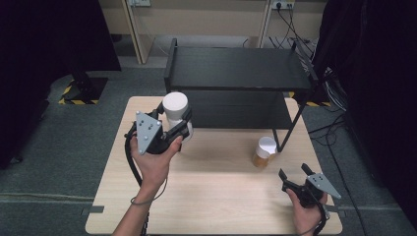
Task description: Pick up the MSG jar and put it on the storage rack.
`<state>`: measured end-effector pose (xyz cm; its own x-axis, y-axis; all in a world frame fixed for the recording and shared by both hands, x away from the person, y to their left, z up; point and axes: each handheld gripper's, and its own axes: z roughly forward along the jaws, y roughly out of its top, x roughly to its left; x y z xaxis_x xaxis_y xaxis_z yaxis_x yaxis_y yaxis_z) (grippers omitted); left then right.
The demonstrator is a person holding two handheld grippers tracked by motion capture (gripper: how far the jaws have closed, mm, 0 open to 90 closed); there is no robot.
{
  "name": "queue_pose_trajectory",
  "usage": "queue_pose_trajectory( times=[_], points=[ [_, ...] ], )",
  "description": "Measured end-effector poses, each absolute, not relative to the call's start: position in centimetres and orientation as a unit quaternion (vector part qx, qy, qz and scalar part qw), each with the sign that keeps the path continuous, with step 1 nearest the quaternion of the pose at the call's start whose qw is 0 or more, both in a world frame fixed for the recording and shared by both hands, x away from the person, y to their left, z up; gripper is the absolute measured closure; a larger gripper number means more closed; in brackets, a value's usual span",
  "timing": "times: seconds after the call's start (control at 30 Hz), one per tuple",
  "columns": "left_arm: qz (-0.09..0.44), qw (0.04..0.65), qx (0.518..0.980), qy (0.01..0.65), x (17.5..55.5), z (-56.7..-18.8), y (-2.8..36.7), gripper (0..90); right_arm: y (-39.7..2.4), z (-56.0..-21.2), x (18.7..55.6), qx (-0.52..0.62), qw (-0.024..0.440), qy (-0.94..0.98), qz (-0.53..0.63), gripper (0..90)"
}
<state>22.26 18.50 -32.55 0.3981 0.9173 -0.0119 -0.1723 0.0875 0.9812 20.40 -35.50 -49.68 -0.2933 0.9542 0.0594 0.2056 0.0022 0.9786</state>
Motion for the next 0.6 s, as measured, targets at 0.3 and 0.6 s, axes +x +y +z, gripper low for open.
queue_pose_trajectory(
  times=[0.3,0.6],
  points=[
    [0.422,0.650,0.524,0.353,22.6,-31.2,18.5,33.7,-35.5,-49.6,20.4,0.474,0.358,0.613,0.521,6.7],
    [0.422,0.651,0.523,0.354,22.9,-30.1,18.4,33.7,-35.4,-49.6,20.4,0.473,0.359,0.615,0.519,6.7]
  ],
)
